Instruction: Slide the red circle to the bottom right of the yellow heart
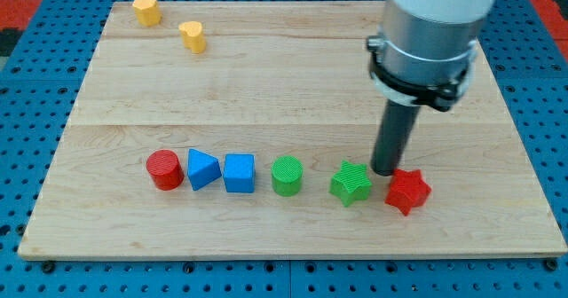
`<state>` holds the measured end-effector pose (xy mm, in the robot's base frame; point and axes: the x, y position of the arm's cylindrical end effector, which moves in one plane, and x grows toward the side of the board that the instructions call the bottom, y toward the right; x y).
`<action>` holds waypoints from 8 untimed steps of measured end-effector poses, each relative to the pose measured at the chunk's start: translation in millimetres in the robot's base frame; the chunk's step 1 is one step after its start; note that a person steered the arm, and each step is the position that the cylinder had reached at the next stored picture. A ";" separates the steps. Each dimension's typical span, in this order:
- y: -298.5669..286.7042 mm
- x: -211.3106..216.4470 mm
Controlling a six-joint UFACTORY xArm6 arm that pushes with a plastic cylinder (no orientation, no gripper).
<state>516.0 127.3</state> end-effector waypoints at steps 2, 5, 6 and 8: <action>37.1 -46.8; -261.6 -126.3; -381.8 -56.5; -350.5 55.1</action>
<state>571.2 -223.2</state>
